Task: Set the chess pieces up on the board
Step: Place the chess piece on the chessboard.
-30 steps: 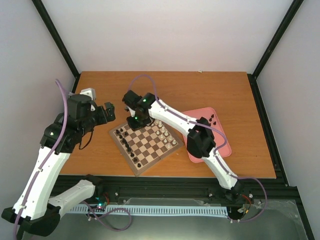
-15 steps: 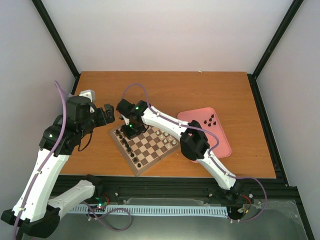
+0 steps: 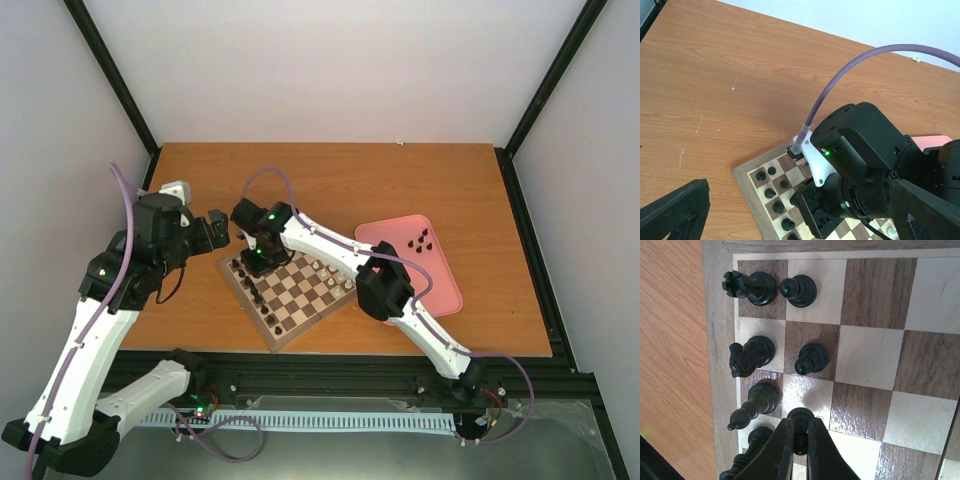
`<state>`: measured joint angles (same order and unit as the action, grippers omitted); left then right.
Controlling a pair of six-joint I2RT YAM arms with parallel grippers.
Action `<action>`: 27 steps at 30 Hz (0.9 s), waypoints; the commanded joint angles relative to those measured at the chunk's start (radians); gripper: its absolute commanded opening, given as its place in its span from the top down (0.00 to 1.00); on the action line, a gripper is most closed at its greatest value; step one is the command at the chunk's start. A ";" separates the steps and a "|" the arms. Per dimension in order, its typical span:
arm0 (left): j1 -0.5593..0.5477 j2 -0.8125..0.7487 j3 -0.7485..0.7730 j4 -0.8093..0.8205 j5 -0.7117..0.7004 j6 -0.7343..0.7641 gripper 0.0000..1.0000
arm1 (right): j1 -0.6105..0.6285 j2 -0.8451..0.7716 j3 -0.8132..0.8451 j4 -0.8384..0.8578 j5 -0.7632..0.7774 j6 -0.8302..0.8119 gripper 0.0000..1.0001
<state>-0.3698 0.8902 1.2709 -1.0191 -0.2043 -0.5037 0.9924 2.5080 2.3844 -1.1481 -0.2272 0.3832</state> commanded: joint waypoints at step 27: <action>0.005 -0.009 -0.004 0.001 0.006 0.014 0.00 | 0.005 0.025 0.042 -0.012 0.005 -0.006 0.80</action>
<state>-0.3698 0.8852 1.2583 -1.0187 -0.2043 -0.5030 0.9924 2.5343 2.3951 -1.1545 -0.2306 0.3824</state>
